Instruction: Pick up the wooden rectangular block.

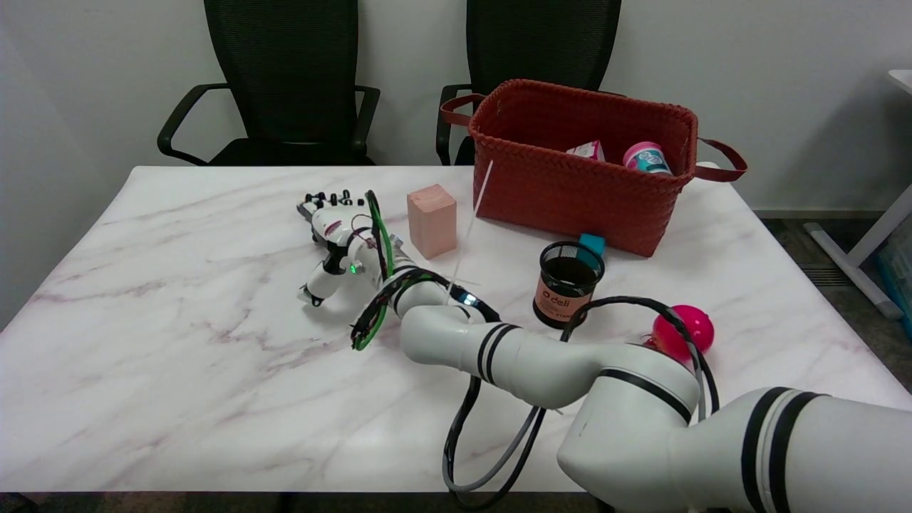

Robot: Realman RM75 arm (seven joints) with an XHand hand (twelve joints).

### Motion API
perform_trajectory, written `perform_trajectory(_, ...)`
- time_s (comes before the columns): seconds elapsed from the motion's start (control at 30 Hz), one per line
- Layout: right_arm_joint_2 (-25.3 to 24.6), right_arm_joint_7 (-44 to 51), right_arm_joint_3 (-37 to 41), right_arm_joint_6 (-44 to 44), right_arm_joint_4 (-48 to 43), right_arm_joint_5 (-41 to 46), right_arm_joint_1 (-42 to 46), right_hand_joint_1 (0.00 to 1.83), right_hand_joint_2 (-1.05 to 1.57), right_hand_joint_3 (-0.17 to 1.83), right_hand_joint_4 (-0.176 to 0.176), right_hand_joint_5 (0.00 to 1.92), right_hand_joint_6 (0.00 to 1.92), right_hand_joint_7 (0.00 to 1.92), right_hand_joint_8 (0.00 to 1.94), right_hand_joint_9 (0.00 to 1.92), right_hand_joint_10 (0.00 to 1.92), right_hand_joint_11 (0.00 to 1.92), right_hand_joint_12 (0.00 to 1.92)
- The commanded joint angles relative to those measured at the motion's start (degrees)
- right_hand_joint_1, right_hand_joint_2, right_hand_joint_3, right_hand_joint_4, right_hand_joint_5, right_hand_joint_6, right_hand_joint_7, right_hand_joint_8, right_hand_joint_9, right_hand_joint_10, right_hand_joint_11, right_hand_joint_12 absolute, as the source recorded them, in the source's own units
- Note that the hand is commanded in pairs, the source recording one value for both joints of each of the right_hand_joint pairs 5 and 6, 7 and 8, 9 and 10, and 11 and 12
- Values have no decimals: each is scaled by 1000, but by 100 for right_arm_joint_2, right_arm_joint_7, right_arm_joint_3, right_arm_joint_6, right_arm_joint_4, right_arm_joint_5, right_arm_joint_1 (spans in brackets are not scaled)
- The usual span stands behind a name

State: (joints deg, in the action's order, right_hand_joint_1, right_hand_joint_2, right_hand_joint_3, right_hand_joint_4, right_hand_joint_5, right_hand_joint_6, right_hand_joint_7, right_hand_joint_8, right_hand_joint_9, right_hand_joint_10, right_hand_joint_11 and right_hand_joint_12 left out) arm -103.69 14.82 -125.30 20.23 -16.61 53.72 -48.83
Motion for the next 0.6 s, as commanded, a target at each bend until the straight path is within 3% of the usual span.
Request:
perform_trajectory(0.03,499,-1,36,341,-1955,1587,867,1091,292,584,0,76,76,59,59,135,135,72,72)
perform_trajectory(0.4,1120,-6,44,1360,-3370,2493,1730,1093,327,642,0,73,73,84,84,187,187,194,194)
perform_trajectory(0.6,1409,-651,41,1745,-3858,2775,1959,1097,344,686,0,77,77,153,153,237,237,263,263)
